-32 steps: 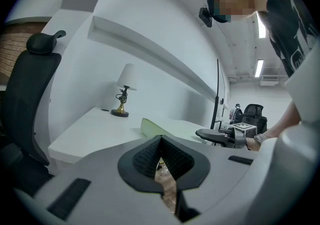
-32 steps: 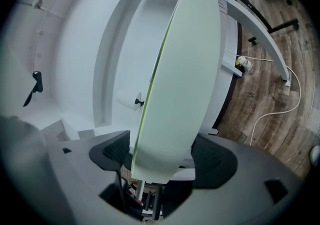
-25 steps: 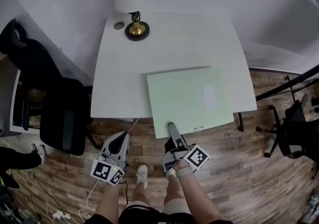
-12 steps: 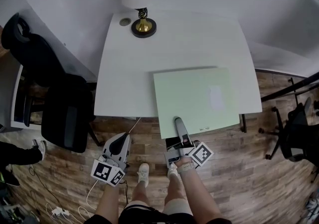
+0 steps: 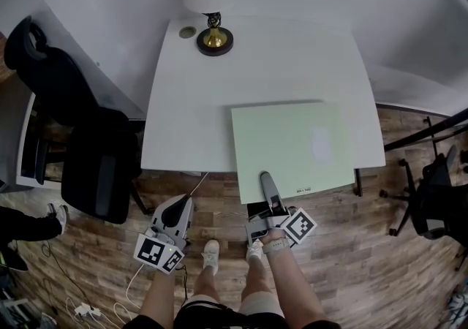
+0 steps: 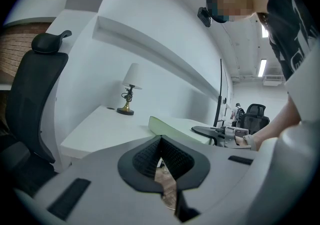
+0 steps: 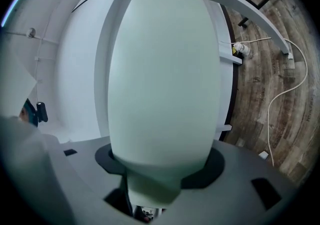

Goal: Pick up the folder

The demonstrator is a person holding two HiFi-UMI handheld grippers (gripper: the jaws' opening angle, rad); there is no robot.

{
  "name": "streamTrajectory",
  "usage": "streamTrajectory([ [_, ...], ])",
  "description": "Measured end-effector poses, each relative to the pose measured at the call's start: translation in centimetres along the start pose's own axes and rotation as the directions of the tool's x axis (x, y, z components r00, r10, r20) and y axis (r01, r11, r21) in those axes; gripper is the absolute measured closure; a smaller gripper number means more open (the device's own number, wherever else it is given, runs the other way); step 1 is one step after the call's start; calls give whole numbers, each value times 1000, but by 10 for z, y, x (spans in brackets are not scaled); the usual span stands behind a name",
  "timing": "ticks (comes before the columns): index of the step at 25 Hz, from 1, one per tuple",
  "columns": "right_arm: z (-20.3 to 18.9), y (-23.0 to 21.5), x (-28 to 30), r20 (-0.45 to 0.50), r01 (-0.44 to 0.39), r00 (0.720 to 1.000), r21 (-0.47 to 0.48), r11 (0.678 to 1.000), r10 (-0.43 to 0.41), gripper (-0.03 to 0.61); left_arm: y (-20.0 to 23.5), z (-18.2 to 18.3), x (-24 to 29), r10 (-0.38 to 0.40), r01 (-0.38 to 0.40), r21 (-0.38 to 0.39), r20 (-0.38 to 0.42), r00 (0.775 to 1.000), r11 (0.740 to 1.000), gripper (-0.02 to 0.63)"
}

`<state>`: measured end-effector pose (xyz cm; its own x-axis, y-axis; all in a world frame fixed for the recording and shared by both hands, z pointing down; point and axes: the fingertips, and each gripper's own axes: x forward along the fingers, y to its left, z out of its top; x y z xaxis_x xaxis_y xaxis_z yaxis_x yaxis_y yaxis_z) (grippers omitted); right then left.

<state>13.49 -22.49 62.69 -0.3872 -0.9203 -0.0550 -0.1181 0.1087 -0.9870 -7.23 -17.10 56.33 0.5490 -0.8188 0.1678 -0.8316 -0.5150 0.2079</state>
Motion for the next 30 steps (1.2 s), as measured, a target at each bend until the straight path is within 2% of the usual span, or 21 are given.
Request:
streamTrajectory([
  [7,7,17,1,-47,-9,999,-124,992,3,304,2,8,-2,-4,4,4,12,1000,1000,601],
  [16,9,54,8,-61,-36,998,-270,962,20,305,11,29,-10,11,-12,17,45,999,1000,601],
  [30,31,97,-1,-40,-49,999,-377,925,36,305,26,58,-28,54,-57,37,91,994,998,601],
])
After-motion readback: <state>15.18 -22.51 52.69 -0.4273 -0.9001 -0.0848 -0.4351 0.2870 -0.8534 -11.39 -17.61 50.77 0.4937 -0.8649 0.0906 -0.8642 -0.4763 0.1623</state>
